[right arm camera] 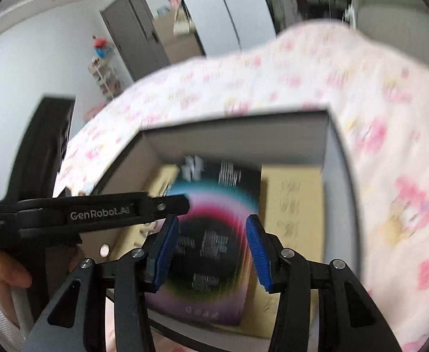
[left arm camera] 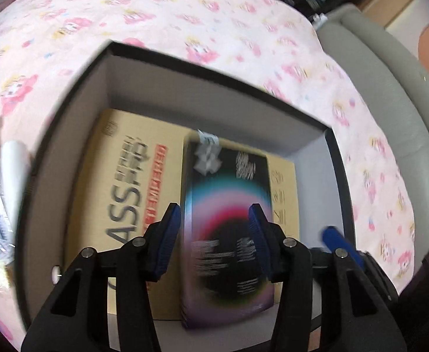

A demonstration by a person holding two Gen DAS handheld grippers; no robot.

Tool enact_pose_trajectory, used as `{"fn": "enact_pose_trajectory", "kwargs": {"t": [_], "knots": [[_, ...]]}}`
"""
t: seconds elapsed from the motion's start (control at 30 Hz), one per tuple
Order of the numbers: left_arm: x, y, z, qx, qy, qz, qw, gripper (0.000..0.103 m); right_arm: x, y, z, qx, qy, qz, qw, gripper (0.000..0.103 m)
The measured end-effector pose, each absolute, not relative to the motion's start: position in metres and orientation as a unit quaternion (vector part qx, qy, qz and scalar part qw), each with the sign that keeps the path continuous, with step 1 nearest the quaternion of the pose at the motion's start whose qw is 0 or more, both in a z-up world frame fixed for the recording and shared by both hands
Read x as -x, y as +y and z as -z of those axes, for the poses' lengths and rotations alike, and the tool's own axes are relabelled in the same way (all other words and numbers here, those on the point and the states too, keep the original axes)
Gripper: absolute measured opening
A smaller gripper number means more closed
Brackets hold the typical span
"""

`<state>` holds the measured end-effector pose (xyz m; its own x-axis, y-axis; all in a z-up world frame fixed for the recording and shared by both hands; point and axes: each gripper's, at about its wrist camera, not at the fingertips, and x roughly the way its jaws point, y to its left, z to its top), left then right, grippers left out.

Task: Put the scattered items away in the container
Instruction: 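Carry the Smart Devil box with the right gripper over the DAPHNE box, then lower the Smart Devil box into the DAPHNE box and open the right gripper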

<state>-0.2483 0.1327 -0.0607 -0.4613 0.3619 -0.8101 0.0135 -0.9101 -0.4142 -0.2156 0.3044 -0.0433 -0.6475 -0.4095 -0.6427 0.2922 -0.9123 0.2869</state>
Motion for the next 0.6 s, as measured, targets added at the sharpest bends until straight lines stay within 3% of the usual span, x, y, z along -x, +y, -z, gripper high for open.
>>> {"fn": "enact_pose_trajectory", "kwargs": {"t": [0.1,0.3,0.53,0.6], "knots": [[0.247,0.129,0.055,0.51,-0.167,-0.84,0.08,0.048,0.219,0.313,0.048,-0.387,-0.089,0.898,0.187,0.044],[0.258,0.139,0.068,0.557,-0.057,-0.829,0.005,0.047,0.219,0.312,0.058,-0.39,-0.087,0.896,0.195,0.042],[0.257,0.159,0.079,0.596,-0.046,-0.799,0.068,0.047,0.233,0.294,0.067,-0.401,-0.055,0.898,0.175,0.042],[0.257,0.164,0.081,0.605,-0.045,-0.79,0.088,0.043,0.234,0.299,0.064,-0.399,-0.069,0.896,0.181,0.037]]}}
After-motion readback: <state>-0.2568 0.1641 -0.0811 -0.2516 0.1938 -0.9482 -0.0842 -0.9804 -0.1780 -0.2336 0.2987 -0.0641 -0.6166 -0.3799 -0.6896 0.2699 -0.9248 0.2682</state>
